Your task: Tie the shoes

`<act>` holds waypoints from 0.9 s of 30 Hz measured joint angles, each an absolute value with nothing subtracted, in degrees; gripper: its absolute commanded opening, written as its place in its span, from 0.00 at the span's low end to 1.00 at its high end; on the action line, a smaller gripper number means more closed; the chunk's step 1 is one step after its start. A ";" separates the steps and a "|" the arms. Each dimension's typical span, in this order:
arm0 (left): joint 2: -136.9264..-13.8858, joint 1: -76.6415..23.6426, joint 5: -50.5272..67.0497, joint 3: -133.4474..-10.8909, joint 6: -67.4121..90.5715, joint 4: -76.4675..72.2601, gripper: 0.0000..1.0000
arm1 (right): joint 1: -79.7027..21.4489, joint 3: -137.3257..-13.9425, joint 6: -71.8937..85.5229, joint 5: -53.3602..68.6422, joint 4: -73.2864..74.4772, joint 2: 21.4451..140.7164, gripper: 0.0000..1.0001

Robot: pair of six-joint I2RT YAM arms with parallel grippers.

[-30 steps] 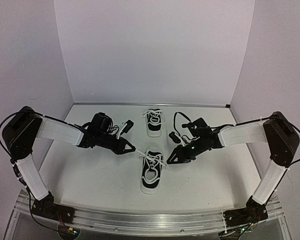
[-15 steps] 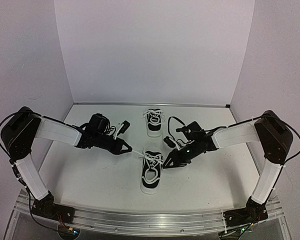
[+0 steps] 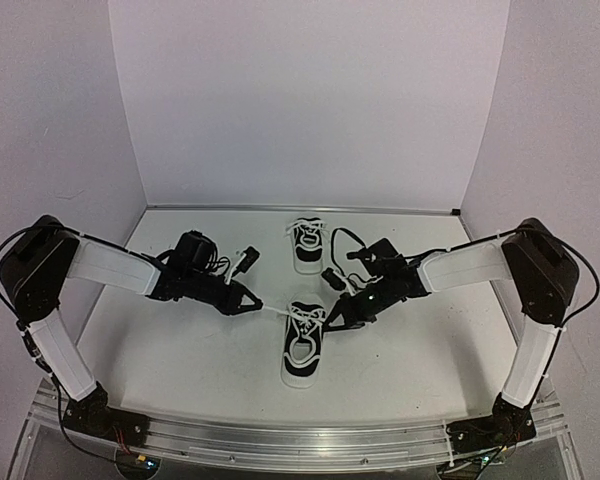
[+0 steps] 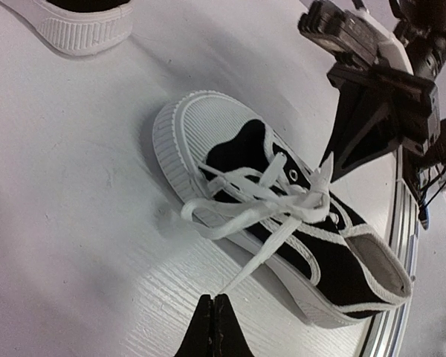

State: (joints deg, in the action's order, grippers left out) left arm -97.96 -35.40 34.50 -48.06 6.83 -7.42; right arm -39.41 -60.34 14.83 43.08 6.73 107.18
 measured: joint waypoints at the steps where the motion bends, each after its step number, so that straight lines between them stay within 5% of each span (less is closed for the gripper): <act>1: -97.36 -35.76 34.70 -47.59 5.53 -7.19 0.00 | -39.42 -60.34 14.82 42.96 6.86 107.17 0.00; 4: -96.23 -38.40 34.83 -47.13 0.89 -5.55 0.06 | -39.42 -60.31 14.59 42.17 7.47 107.09 0.00; 13: -94.78 -43.64 32.20 -45.58 -11.86 -1.56 0.55 | -39.42 -60.31 12.81 40.50 10.53 106.61 0.00; 27: -100.28 -37.60 23.28 -43.58 -26.89 -14.59 0.56 | -39.42 -60.31 12.03 39.64 11.68 106.61 0.00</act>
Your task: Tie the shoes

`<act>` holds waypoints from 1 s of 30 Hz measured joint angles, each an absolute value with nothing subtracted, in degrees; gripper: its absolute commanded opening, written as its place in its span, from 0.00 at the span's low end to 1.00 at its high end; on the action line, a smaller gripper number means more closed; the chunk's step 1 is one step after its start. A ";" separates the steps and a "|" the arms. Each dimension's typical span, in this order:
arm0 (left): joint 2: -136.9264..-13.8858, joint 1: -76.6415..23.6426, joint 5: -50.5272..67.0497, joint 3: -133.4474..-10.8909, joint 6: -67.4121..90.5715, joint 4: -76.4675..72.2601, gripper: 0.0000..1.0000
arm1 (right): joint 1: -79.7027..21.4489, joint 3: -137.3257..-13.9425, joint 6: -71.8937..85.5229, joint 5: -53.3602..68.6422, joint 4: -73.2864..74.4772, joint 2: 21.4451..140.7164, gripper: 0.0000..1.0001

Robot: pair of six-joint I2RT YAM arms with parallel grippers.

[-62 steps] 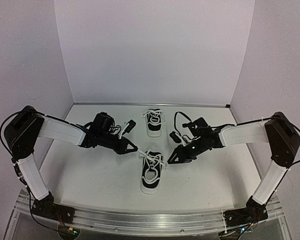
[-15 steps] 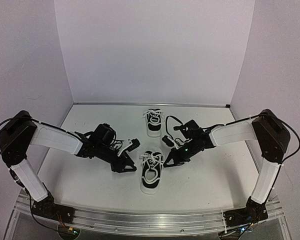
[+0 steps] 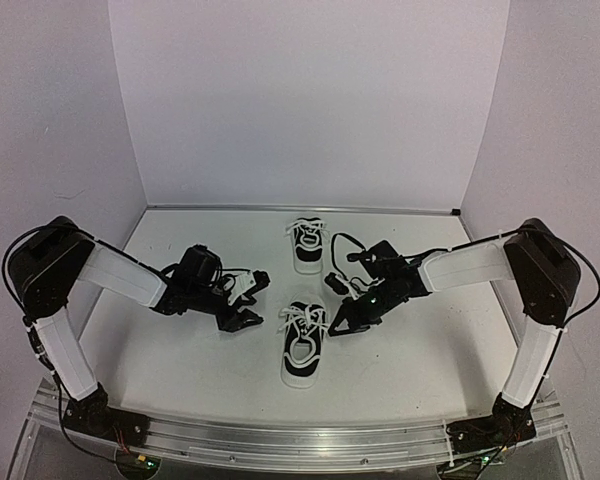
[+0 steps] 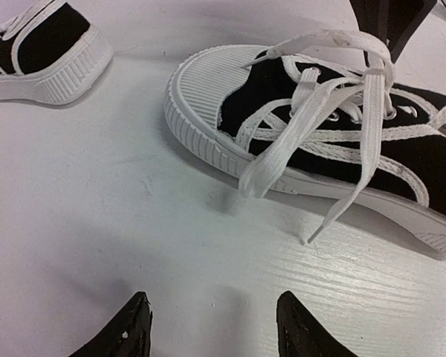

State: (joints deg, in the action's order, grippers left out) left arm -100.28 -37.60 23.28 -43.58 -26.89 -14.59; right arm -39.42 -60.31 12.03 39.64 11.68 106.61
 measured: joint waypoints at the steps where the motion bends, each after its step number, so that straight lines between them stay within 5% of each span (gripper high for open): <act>1: -101.40 -37.70 23.61 -44.21 -27.57 -15.37 0.56 | -39.42 -60.31 12.01 39.62 11.68 106.61 0.00; 23: -112.16 -40.84 30.01 -56.80 -38.19 -14.87 0.44 | -39.42 -60.34 12.03 39.46 11.70 106.61 0.00; 30: -114.67 -41.98 29.72 -61.60 -41.77 -9.33 0.16 | -39.42 -60.34 12.03 39.46 11.82 106.61 0.00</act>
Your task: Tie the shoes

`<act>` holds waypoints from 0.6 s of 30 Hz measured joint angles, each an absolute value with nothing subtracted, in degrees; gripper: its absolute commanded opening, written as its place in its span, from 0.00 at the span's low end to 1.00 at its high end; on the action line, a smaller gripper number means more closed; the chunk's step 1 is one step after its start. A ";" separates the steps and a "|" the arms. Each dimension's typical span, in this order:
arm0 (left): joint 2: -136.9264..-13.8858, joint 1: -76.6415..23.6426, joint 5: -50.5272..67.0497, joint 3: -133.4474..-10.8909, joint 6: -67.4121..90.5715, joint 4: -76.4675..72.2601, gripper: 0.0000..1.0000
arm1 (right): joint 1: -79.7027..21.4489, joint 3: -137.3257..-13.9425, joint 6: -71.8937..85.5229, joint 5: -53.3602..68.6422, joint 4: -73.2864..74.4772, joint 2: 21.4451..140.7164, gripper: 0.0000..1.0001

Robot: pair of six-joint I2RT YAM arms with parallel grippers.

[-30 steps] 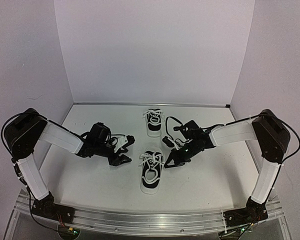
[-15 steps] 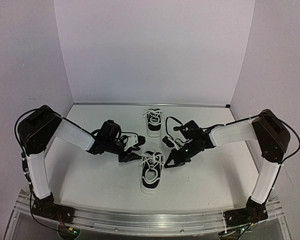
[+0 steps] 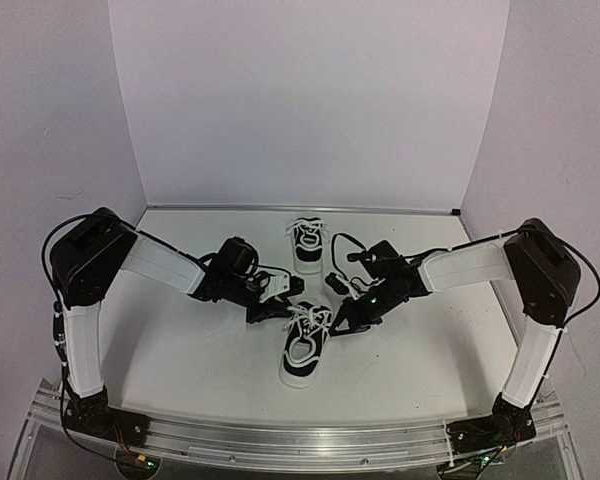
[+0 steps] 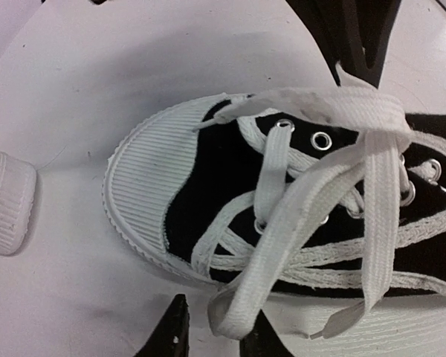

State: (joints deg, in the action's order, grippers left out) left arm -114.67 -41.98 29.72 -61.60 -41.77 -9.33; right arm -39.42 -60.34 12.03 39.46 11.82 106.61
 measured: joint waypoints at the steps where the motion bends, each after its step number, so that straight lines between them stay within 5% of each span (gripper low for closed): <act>1: -114.99 -42.18 29.53 -62.01 -42.29 -8.54 0.12 | -39.42 -60.34 12.03 39.46 11.86 106.61 0.00; 4: -115.44 -42.50 28.55 -62.49 -43.74 -6.41 0.01 | -39.42 -60.34 12.03 39.44 11.91 106.61 0.00; 18: -109.57 -42.76 14.29 -58.21 -38.56 -5.92 0.00 | -39.28 -59.94 12.03 37.45 13.22 106.34 0.00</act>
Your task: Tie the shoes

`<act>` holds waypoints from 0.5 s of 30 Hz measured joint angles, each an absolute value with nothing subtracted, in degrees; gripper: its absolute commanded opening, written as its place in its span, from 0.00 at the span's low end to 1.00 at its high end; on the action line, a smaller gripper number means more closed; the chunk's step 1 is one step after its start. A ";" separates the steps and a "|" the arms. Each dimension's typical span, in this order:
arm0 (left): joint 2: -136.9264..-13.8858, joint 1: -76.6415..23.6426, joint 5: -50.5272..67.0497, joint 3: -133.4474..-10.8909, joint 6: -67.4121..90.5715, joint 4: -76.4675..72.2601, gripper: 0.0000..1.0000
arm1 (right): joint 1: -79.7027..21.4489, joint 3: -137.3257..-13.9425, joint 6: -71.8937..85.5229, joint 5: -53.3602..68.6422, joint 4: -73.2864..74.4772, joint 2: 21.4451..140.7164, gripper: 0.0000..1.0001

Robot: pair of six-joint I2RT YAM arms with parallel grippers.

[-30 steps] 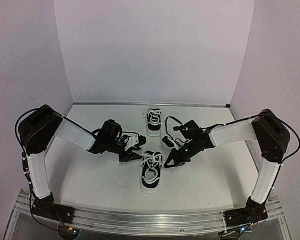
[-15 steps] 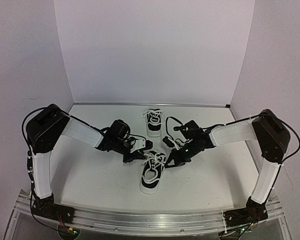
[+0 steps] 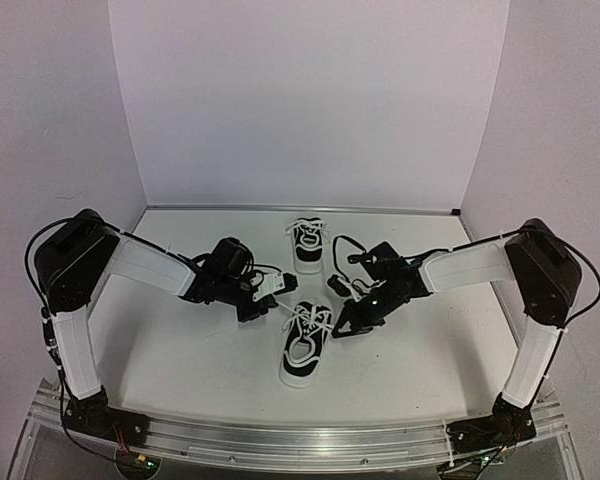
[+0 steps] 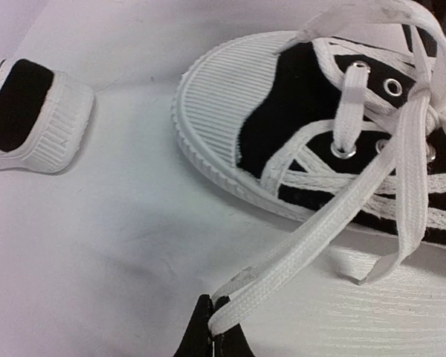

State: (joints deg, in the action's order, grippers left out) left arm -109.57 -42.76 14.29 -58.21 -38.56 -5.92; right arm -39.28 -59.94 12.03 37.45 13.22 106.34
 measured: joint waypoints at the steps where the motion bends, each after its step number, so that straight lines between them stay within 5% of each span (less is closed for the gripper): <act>1: -108.89 -42.81 13.37 -57.85 -38.01 -6.18 0.00 | -39.25 -59.84 12.05 37.09 13.40 106.19 0.00; 15: -105.07 -42.77 5.14 -54.87 -34.75 -7.07 0.00 | -39.27 -59.07 11.99 33.65 14.67 103.13 0.00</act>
